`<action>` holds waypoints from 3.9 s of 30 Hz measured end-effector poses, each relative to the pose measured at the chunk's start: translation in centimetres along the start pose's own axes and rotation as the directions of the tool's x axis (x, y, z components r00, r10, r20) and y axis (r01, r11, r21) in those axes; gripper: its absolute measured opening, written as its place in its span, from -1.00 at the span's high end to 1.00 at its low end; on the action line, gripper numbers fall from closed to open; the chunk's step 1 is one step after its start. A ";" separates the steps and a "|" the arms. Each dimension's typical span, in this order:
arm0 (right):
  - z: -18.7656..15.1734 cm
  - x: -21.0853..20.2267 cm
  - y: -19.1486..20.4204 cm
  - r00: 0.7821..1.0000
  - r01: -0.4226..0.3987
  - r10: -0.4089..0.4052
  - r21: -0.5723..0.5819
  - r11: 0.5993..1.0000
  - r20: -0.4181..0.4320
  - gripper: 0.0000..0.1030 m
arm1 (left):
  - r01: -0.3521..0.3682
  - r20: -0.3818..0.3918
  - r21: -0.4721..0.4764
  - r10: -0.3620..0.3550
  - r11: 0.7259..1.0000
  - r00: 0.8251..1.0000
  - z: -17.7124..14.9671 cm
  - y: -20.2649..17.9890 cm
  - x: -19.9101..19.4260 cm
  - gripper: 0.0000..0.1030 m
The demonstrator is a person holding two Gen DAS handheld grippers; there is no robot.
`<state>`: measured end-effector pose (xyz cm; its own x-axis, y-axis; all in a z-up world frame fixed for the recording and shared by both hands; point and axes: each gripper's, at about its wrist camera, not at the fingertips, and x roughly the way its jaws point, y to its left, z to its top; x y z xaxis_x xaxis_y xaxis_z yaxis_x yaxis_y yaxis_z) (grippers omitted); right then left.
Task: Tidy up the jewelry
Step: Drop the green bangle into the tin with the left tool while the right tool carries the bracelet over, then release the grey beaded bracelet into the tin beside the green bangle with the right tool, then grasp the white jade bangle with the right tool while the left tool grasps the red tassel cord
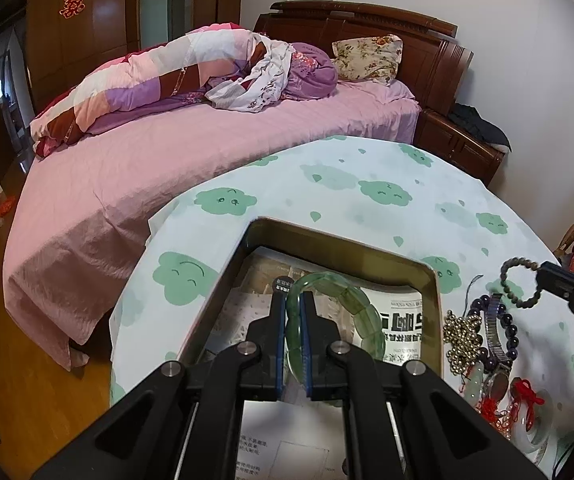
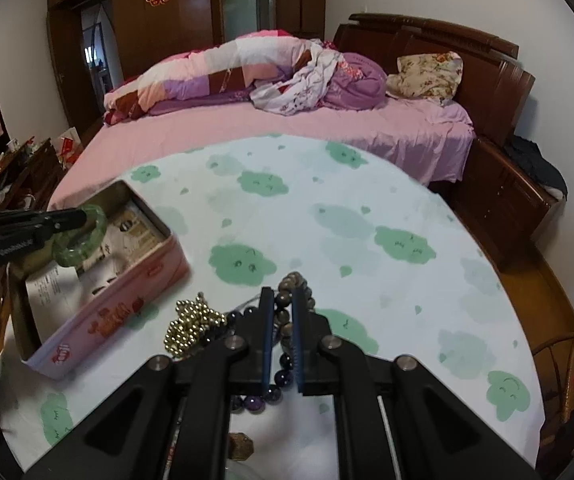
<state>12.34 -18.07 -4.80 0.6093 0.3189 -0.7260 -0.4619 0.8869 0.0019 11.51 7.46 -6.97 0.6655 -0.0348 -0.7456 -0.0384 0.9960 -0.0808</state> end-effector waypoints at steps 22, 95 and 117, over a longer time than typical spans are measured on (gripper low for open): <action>4.9 -0.6 7.2 0.990 -0.109 0.120 -0.135 0.985 0.076 0.81 | -0.018 -0.039 0.027 0.019 0.999 0.999 1.9 1.3 2.1 0.82; -10.5 -2.6 0.0 0.989 -0.024 0.026 0.015 1.000 -0.147 0.14 | 0.047 0.048 0.128 -0.053 0.991 0.997 -5.2 -8.4 -5.4 -0.61; -11.1 -2.5 -2.5 0.991 0.071 -0.063 0.067 0.995 -0.119 0.73 | 0.120 0.006 0.248 -0.125 0.961 0.992 -7.1 -13.4 -4.9 -0.60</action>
<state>4.79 -24.78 -10.63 0.5562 0.2208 -0.8012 -0.3730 0.9278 -0.0033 3.52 -6.32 -6.92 0.6698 -0.1586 -0.7254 0.2273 0.9738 -0.0031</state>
